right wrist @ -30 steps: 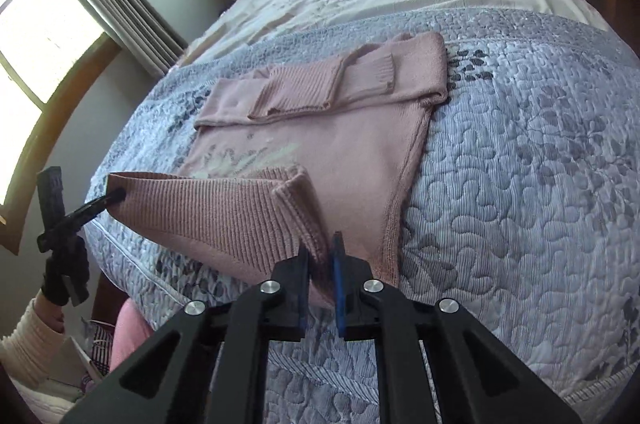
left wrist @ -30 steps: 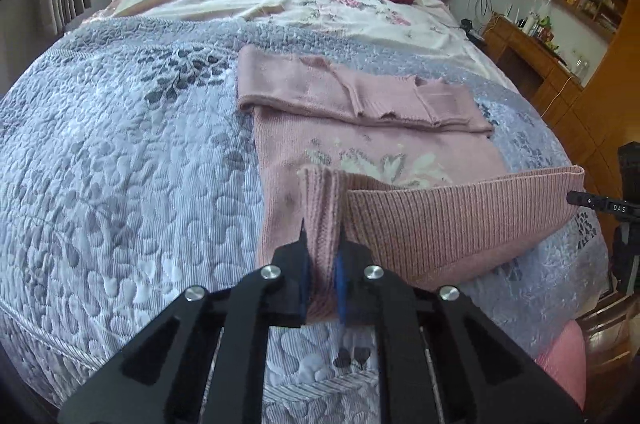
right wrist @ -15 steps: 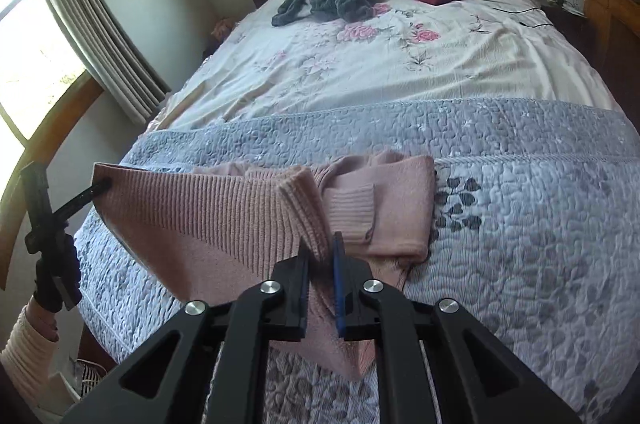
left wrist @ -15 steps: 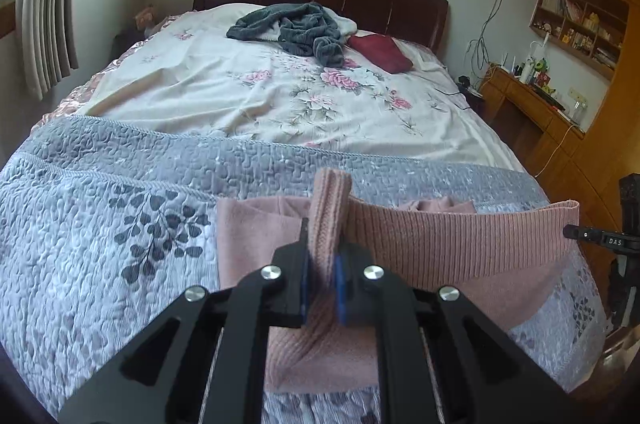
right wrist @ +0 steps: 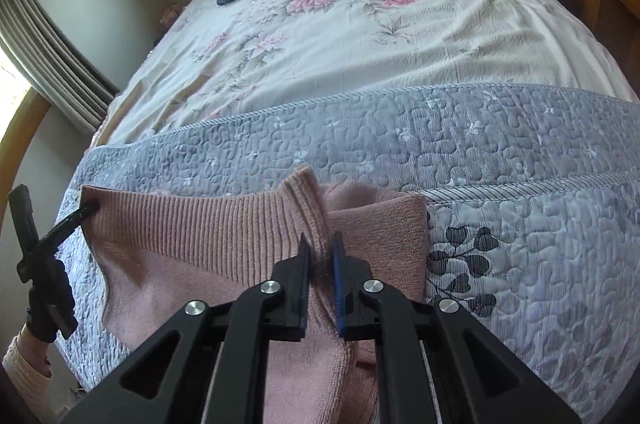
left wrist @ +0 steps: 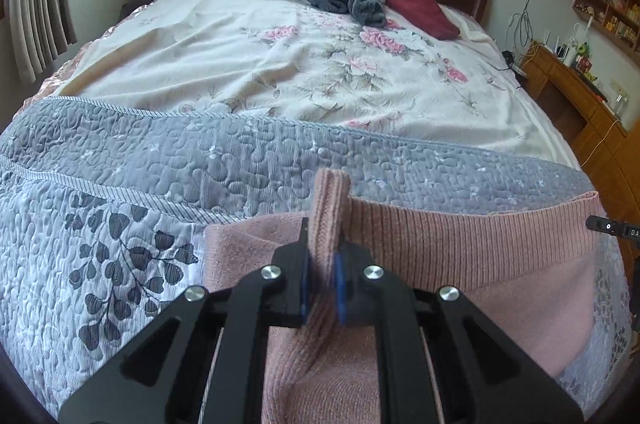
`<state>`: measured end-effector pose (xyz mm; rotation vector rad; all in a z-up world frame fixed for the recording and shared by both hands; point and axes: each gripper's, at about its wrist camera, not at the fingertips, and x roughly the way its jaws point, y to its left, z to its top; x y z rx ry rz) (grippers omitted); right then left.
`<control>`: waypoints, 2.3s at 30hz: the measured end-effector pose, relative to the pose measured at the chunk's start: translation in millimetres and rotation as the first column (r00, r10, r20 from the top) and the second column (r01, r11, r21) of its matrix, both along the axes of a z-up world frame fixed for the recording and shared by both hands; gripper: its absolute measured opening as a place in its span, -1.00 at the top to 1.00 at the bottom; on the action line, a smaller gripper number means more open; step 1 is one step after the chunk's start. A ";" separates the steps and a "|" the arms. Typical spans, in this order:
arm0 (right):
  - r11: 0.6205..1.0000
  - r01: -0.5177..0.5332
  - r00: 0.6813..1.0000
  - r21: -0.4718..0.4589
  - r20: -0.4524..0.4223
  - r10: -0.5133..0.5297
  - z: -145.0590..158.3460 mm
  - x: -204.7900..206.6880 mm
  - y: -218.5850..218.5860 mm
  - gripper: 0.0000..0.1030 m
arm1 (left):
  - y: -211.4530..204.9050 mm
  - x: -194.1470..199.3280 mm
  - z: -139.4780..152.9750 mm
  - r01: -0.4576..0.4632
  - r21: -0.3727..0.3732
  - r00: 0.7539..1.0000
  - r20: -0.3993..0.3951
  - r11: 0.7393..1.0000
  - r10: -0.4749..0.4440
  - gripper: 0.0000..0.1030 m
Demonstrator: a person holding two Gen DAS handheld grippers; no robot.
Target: Fold small clothes
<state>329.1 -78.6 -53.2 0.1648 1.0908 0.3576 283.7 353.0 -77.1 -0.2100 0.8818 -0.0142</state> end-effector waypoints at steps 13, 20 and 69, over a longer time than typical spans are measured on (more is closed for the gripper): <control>0.998 0.046 0.992 -0.047 -0.116 -0.051 -76.1 25.2 -9.0 0.67 | 11.5 29.6 -75.2 -0.060 0.036 0.987 -0.148 0.998 0.065 0.53; 0.998 0.066 0.993 0.008 -0.103 -0.065 -56.0 -3.6 -27.7 0.26 | 33.6 1.4 -63.4 -0.107 -0.011 0.986 -0.128 0.994 0.105 0.23; 0.974 0.103 0.967 0.200 -0.250 -0.051 -77.7 -55.1 -69.3 -0.30 | -71.8 -59.2 -50.1 0.109 -0.030 0.975 -0.193 0.994 -0.113 -0.02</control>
